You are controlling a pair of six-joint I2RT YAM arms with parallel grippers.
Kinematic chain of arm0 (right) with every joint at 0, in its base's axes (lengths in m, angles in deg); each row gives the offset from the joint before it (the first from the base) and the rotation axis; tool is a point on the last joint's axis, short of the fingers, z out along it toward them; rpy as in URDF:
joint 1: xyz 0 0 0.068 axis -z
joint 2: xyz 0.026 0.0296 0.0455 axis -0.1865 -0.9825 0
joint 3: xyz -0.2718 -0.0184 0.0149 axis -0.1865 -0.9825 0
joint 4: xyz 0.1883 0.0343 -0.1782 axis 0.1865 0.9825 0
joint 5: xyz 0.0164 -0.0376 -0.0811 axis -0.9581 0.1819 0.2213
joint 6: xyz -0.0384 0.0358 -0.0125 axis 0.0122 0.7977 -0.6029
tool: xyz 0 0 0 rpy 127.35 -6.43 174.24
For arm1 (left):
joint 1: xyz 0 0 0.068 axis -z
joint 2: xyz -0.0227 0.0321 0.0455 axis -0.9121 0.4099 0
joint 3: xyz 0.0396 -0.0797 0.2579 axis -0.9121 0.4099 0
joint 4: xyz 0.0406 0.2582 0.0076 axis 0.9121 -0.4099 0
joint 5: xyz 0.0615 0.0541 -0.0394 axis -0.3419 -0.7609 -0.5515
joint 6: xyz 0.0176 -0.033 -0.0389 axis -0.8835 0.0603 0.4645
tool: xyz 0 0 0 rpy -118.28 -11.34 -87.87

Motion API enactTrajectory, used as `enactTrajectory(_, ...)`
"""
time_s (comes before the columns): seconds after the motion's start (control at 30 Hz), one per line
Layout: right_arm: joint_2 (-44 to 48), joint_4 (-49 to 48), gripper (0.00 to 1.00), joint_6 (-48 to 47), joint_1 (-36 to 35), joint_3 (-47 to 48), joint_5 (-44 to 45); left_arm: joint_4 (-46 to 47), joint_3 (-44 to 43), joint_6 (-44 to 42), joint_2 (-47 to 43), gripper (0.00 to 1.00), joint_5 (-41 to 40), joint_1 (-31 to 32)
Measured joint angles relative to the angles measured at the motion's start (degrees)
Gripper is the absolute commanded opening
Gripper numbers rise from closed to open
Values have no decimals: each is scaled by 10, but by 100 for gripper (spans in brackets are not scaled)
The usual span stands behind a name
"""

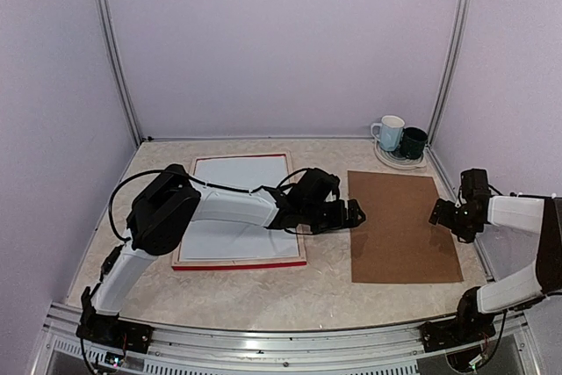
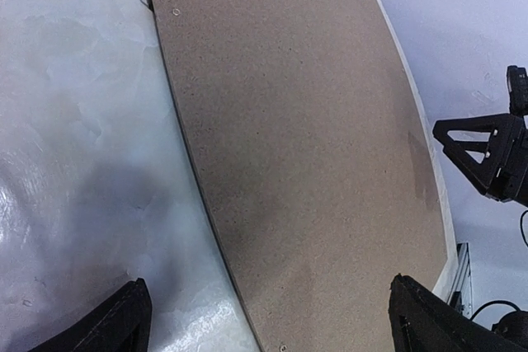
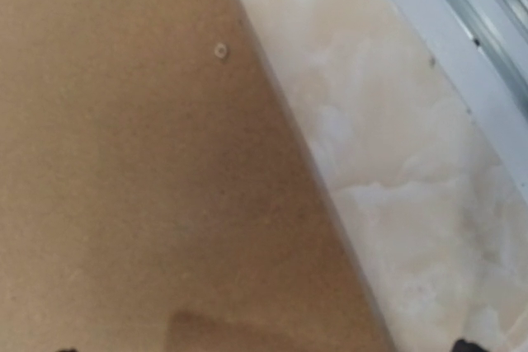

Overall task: Put the photo into the frame
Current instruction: Pick up the backboard from the center of the board.

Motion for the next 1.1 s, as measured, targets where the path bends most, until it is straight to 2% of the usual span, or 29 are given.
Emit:
enactTrajectory(0.43,-30,-5,99,0,0,0,-5,5,-62,19,43,99,15,13)
enactTrajectory(0.8,-55,-27,98,-1,1,0,-40,7,-73,39,52,99,24,17)
enactTrajectory(1.1,-69,-66,94,-11,8,0,-75,11,-73,51,52,99,26,11)
